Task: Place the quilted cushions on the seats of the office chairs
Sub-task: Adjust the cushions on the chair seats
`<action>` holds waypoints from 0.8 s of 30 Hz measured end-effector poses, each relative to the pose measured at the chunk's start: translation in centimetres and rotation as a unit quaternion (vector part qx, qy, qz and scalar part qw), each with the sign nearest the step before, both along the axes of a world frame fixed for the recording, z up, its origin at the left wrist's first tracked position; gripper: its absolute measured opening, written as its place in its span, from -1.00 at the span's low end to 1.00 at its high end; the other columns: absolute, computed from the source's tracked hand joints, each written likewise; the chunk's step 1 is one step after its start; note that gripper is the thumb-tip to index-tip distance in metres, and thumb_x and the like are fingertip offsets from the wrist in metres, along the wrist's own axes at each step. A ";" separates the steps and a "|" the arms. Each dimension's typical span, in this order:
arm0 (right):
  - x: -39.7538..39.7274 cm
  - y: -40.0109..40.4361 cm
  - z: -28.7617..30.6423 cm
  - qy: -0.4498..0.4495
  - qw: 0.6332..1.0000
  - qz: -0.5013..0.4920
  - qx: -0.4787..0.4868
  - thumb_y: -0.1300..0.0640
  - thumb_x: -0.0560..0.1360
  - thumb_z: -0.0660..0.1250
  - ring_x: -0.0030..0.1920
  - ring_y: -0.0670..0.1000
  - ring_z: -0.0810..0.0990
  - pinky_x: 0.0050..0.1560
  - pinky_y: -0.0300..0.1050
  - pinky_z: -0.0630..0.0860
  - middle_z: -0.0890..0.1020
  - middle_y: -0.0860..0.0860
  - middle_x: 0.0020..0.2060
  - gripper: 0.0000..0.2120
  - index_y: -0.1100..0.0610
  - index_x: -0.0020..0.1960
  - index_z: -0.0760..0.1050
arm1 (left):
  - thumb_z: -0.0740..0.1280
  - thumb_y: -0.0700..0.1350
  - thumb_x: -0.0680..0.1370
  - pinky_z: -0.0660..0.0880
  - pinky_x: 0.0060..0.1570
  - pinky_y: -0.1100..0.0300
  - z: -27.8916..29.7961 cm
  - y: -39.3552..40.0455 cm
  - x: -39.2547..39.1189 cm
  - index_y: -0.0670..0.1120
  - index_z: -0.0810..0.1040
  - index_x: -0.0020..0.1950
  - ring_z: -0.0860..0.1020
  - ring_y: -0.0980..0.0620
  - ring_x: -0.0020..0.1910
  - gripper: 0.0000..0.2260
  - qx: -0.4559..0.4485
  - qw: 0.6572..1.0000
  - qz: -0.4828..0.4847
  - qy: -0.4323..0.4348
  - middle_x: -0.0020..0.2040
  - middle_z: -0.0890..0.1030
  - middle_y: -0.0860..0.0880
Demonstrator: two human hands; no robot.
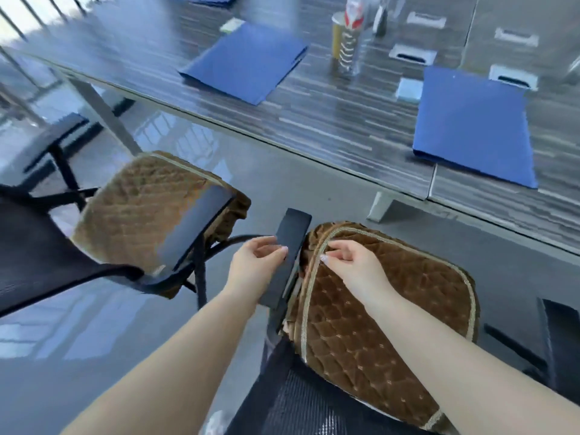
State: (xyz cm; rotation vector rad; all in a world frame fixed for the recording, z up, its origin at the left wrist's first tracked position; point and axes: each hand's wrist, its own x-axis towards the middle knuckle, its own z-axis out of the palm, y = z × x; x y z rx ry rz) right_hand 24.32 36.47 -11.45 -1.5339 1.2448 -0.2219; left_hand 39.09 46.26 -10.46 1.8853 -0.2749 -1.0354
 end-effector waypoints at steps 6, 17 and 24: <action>10.7 6.8 6.4 -0.052 0.998 0.041 -0.011 0.06 0.46 0.42 -0.06 -0.02 0.58 -0.10 -0.22 0.43 0.63 -0.01 -0.05 -0.72 0.06 0.15 0.52 | 0.41 -0.12 0.51 0.51 0.05 0.09 6.5 10.0 8.6 -0.10 0.53 0.22 0.59 0.01 0.01 -0.71 -0.032 0.997 0.065 -0.009 0.08 0.63 -0.05; 31.6 22.7 13.8 -0.086 0.993 0.080 0.003 0.07 0.47 0.41 -0.04 -0.05 0.58 0.00 -0.15 0.48 0.63 -0.01 -0.05 -0.85 -0.01 0.02 0.51 | 0.44 -0.03 0.47 0.51 0.18 0.03 15.9 28.0 30.5 0.03 0.56 0.14 0.59 0.06 0.09 -0.74 -0.095 0.988 0.110 -0.046 0.05 0.65 0.05; 38.6 24.4 14.2 -0.078 0.994 0.070 -0.008 0.02 0.47 0.40 0.05 -0.04 0.58 0.05 -0.11 0.51 0.62 -0.07 -0.02 -0.84 -0.07 0.03 0.51 | 0.44 -0.04 0.47 0.50 0.19 0.05 15.9 30.7 37.8 0.05 0.56 0.12 0.58 0.09 0.07 -0.76 -0.082 0.990 0.110 -0.040 0.01 0.64 0.08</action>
